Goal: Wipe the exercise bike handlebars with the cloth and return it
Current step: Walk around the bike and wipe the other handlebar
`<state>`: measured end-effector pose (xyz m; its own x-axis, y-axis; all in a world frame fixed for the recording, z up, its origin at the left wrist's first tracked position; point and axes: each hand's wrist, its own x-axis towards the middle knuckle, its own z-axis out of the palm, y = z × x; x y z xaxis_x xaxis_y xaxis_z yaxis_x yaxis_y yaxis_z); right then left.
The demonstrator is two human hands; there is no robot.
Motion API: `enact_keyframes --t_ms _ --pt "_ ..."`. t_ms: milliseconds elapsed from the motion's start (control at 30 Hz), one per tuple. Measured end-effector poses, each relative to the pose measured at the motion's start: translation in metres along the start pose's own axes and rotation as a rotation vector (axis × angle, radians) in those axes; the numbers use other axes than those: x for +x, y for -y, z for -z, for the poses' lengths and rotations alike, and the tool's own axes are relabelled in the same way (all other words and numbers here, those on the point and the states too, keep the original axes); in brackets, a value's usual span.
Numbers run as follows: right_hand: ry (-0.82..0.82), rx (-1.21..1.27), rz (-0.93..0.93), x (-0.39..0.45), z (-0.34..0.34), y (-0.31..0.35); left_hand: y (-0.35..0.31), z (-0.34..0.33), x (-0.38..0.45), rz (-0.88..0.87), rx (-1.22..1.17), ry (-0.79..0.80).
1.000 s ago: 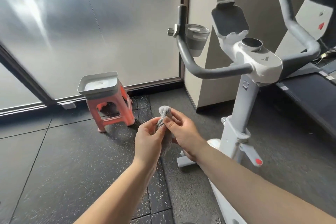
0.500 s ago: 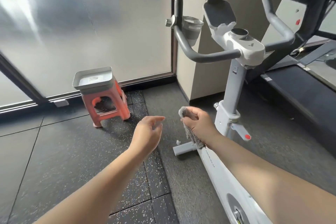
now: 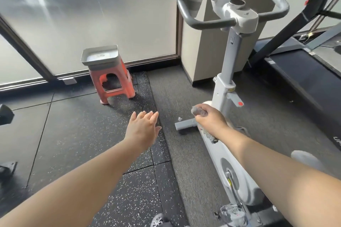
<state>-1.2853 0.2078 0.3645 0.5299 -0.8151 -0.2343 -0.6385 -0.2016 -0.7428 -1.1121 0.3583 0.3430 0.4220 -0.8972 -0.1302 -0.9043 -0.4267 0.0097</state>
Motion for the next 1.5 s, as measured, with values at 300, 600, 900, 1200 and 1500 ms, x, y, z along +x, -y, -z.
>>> enact_keyframes --t_ms 300,600,900,1200,1500 --pt "-0.058 -0.131 -0.045 -0.078 -0.009 -0.004 0.003 -0.002 -0.064 -0.111 0.058 0.004" --pt "-0.193 -0.101 -0.178 -0.195 -0.057 -0.018 0.034 -0.027 -0.157 -0.251 0.067 0.024" --pt "-0.223 -0.138 -0.213 -0.295 -0.095 -0.027 0.066 -0.047 -0.229 -0.296 0.066 0.034" --pt "-0.311 -0.113 -0.218 -0.380 -0.118 -0.047 0.072 -0.062 -0.299 -0.365 0.108 0.028" --pt "-0.438 -0.052 -0.374 -0.522 -0.146 -0.084 0.031 -0.080 -0.404 -0.579 0.161 0.071"
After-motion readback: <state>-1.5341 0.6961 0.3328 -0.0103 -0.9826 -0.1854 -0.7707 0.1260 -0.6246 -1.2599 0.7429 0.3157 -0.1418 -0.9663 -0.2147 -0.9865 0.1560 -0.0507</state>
